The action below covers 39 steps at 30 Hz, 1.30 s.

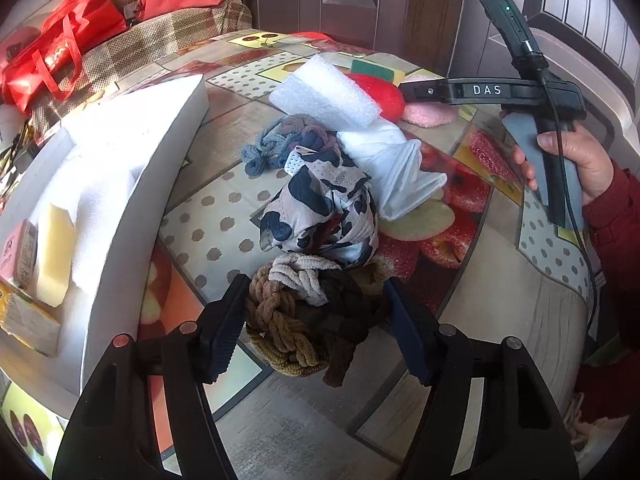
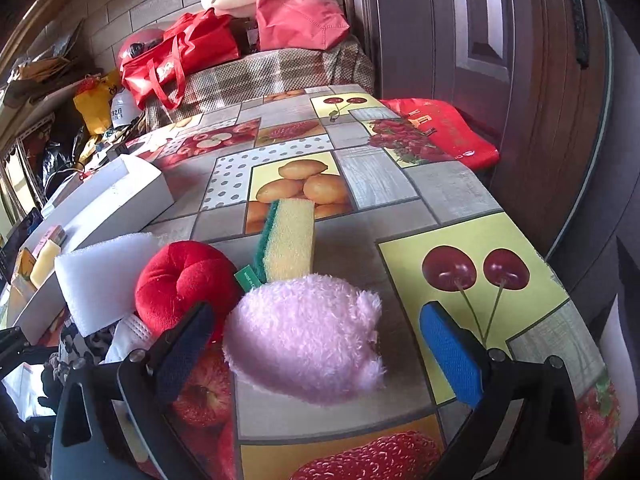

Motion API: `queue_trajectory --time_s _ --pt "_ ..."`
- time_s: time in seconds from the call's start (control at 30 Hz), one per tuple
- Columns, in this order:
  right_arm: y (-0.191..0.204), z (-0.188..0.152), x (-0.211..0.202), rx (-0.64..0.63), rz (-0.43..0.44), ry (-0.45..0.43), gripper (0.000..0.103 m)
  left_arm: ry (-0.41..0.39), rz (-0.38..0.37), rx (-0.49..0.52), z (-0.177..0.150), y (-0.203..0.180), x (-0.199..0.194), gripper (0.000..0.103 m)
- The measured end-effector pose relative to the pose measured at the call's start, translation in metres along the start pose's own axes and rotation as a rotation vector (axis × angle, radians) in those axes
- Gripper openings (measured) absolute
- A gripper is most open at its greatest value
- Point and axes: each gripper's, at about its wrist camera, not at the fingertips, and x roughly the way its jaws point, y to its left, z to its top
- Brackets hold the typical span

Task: Organize soft objects
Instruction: 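Grasp the braided brown rope with left tool while right grasps the pink plush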

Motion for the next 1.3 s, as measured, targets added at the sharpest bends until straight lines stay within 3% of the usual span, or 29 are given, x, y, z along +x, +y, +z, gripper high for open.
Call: queue_trajectory --time_s 0.03,0.07,0.13,0.3,0.6,0.73,0.93,1.3 --pt "-0.001 0.000 0.005 0.002 0.006 0.027 0.092 -0.006 -0.004 -0.008 0.000 0.001 -0.001 0.050" --pt "-0.002 0.000 0.008 0.007 0.028 0.043 0.061 -0.015 -0.014 -0.017 0.000 0.003 -0.002 0.041" --pt "-0.005 -0.001 0.006 0.020 0.052 0.038 0.062 -0.029 -0.031 -0.035 0.000 0.006 -0.004 0.034" --pt "-0.013 -0.006 -0.017 0.069 0.032 -0.075 0.062 -0.089 -0.002 -0.039 -0.001 0.006 -0.015 0.032" --pt "-0.033 -0.010 -0.057 0.191 0.006 -0.304 0.062 -0.383 0.074 -0.041 -0.017 0.003 -0.070 0.033" --pt "-0.027 -0.015 -0.074 0.193 0.007 -0.395 0.062 -0.434 0.094 -0.122 -0.021 0.022 -0.079 0.033" --pt "-0.012 -0.017 -0.078 0.184 0.046 -0.425 0.062 -0.500 0.205 -0.113 -0.026 0.032 -0.089 0.033" --pt "0.020 -0.022 -0.086 0.093 0.070 -0.461 0.062 -0.543 0.253 -0.148 -0.034 0.045 -0.096 0.033"
